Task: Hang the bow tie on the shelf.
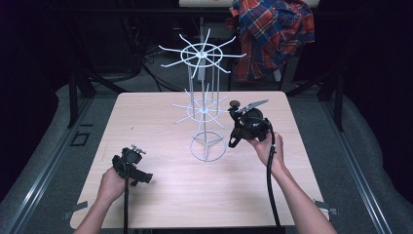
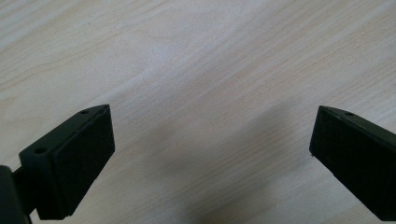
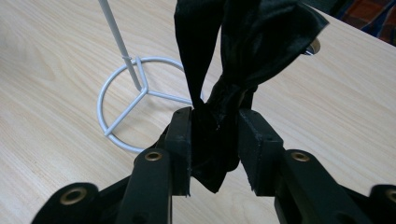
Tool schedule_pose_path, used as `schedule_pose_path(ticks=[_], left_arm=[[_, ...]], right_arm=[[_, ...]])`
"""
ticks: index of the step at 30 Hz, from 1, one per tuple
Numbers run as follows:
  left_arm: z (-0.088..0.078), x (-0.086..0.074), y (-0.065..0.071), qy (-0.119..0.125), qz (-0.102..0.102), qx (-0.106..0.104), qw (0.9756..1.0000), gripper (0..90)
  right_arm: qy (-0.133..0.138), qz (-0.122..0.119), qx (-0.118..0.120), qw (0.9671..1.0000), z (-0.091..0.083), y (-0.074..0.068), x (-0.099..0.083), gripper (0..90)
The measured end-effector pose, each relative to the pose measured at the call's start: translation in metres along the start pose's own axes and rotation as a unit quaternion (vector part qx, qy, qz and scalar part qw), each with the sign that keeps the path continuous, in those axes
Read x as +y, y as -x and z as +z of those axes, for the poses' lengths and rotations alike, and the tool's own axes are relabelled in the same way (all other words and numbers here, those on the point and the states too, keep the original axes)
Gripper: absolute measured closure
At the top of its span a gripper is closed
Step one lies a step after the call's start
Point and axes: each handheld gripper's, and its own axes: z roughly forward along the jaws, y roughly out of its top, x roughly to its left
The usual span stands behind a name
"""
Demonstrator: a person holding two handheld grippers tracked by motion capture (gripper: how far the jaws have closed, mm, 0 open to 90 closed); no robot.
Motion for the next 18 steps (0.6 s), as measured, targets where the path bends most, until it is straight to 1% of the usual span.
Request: schedule_pose_path(ticks=[6, 18], left_arm=[[0.0004, 0.0001, 0.0002, 0.000, 0.000, 0.001, 1.0000, 0.1], [0.0007, 0.0002, 0.0001, -0.001, 0.000, -0.001, 1.0000, 0.1]], right_arm=[[0.003, 0.003, 0.000, 1.0000, -0.0018, 0.0010, -0.0016, 63.2], [0.002, -0.001, 0.007, 1.0000, -0.0075, 0.0020, -0.0079, 57.0]])
